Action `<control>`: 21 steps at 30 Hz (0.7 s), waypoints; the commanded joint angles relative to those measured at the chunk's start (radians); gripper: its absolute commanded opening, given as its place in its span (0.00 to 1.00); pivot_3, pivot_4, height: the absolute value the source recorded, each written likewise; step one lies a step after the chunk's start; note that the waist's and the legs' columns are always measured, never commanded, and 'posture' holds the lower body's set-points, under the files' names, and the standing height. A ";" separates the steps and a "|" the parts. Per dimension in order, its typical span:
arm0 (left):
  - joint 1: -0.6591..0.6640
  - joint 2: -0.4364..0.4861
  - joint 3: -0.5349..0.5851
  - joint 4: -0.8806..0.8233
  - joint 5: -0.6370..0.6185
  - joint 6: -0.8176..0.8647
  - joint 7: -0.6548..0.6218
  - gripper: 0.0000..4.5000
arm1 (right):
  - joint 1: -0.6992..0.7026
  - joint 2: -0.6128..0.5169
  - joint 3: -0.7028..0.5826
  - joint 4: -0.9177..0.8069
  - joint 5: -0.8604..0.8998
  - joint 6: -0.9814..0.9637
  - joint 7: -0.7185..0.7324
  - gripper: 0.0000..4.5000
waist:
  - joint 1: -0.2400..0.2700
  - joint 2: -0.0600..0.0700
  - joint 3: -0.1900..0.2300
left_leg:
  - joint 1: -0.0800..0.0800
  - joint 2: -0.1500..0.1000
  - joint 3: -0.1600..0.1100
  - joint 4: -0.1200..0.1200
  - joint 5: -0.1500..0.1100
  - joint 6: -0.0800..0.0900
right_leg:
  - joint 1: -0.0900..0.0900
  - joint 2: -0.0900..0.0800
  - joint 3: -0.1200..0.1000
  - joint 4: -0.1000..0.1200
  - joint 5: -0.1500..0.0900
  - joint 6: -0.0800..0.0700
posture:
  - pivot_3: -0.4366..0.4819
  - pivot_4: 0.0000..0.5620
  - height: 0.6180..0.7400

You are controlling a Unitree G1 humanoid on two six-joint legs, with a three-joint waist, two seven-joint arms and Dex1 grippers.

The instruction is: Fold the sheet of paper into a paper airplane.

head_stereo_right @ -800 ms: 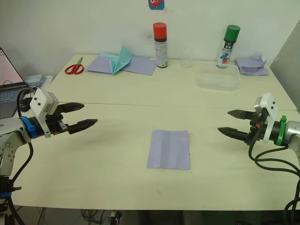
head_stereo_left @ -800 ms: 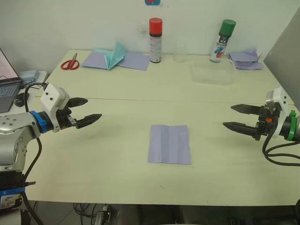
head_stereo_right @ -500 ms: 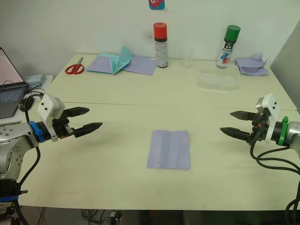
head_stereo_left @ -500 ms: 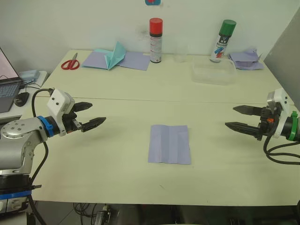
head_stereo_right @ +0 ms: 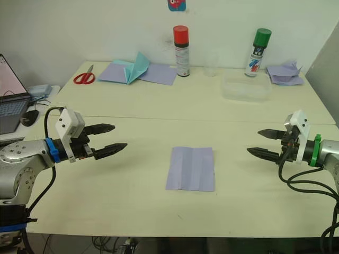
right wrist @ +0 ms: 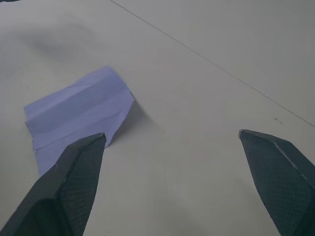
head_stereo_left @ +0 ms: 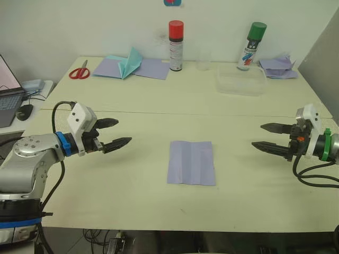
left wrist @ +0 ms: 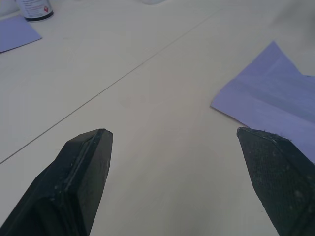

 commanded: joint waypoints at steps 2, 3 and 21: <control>-0.037 -0.034 -0.037 -0.075 -0.042 0.015 -0.010 0.72 | -0.012 0.009 -0.019 -0.050 0.028 0.010 -0.010 1.00 | 0.001 0.000 0.000 | 0.000 0.000 0.000 0.000 0.000 0.000 | 0.000 0.000 0.000 0.000 0.000 0.000 | 0.48 0.27 1.00; -0.047 -0.050 -0.051 -0.081 -0.043 0.017 -0.002 0.65 | -0.011 0.018 -0.015 -0.050 0.023 0.006 -0.018 1.00 | 0.002 0.000 0.000 | 0.000 0.000 0.000 0.000 0.000 0.000 | 0.000 0.000 0.000 0.000 0.000 0.000 | 0.48 0.27 1.00; -0.147 -0.342 -0.393 0.050 0.179 -0.152 0.066 0.01 | -0.015 0.127 0.106 -0.039 -0.069 -0.074 -0.064 1.00 | 0.001 0.000 -0.001 | 0.000 -0.005 -0.002 0.001 0.000 0.000 | 0.003 0.001 0.000 0.000 0.000 0.000 | 0.48 0.27 1.00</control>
